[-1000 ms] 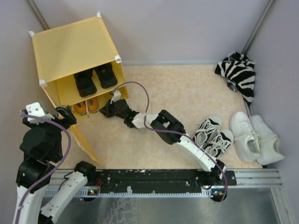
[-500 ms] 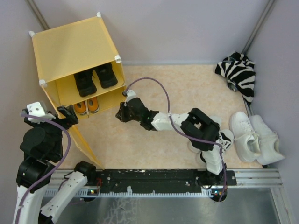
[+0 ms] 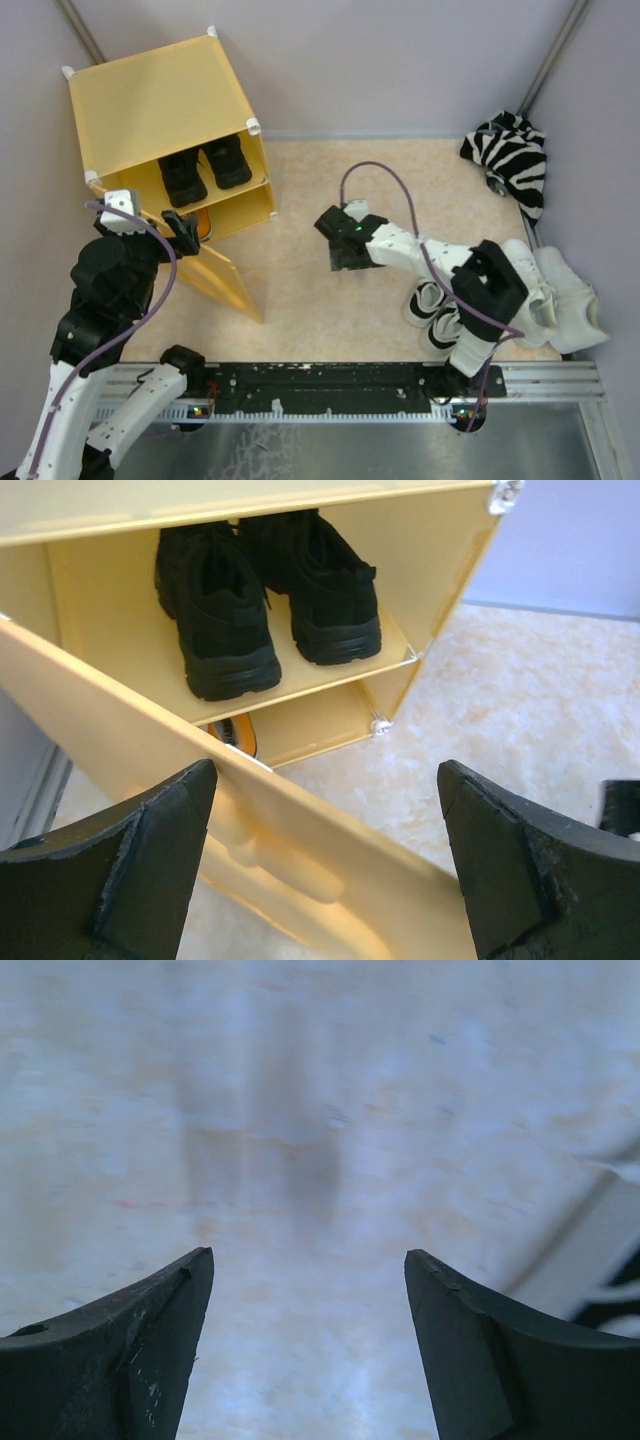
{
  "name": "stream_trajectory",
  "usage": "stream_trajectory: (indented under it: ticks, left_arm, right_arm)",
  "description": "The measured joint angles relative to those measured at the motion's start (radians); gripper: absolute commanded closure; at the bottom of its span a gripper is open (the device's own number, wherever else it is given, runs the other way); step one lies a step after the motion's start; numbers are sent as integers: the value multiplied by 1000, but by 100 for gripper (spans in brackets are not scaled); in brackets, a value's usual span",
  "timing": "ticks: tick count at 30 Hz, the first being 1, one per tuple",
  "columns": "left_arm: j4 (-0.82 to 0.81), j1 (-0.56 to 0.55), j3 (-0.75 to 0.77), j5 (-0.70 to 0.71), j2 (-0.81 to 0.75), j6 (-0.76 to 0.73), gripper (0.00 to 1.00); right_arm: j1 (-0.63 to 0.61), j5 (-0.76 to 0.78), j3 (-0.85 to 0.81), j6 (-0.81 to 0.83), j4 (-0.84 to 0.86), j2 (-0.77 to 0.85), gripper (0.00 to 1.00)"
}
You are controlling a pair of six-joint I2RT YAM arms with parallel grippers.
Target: Place and organize the shoes in the shoe cabinet
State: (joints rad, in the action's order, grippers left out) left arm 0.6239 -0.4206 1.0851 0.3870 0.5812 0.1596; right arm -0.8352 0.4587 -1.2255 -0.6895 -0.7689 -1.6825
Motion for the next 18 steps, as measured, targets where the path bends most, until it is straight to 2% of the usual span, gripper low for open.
stream_trajectory:
  ticks: [2,10,18]
  left_arm:
    - [-13,2,-1,-33,11,0,3]
    - [-40,1,-7,-114,10,-7,4]
    - [-41,1,-18,-180,-26,-6,3]
  right_arm:
    - [54,17,37,-58,-136,117,23]
    - [294,2,76,-231,-376,544,26]
    - [397,-45,142,-381,-613,701,27]
